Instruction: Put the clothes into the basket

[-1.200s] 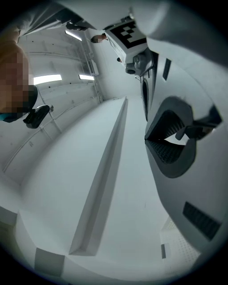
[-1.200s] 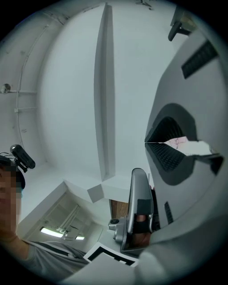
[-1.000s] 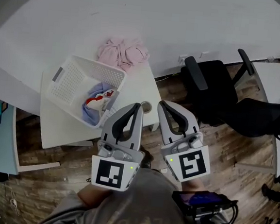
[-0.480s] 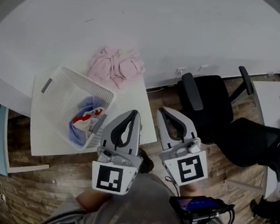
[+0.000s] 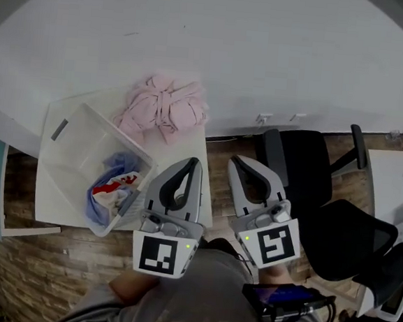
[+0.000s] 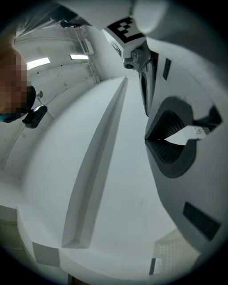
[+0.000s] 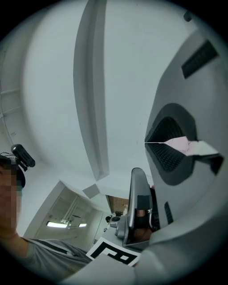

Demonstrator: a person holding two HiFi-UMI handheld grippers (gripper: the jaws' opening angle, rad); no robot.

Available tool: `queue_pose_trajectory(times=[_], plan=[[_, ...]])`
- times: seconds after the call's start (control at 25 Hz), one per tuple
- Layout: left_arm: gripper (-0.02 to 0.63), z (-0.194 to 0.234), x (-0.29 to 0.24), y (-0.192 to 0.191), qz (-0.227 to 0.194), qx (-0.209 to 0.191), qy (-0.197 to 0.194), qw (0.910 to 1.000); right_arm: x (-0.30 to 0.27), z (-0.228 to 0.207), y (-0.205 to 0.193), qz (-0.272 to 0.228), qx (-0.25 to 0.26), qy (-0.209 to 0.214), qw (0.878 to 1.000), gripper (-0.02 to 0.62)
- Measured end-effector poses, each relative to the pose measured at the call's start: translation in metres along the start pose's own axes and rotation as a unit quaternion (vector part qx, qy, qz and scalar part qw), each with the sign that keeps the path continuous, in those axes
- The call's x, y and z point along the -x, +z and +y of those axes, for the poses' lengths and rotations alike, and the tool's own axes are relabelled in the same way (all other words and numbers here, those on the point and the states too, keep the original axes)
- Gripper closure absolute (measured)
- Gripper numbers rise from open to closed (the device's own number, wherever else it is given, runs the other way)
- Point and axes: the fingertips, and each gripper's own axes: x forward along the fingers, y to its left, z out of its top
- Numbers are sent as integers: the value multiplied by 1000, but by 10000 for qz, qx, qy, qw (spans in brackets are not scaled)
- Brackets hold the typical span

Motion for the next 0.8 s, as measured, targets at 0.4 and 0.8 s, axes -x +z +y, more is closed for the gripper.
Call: queue_pose_trajectory(times=[0.4, 0.8], plan=[[597, 16, -16, 2, -38, -127, 482, 9988, -38, -19, 12, -170, 181, 459, 9986, 586], [598, 56, -81, -37, 71, -30, 1144, 9934, -111, -50, -35, 101, 93, 1147, 9933, 586]])
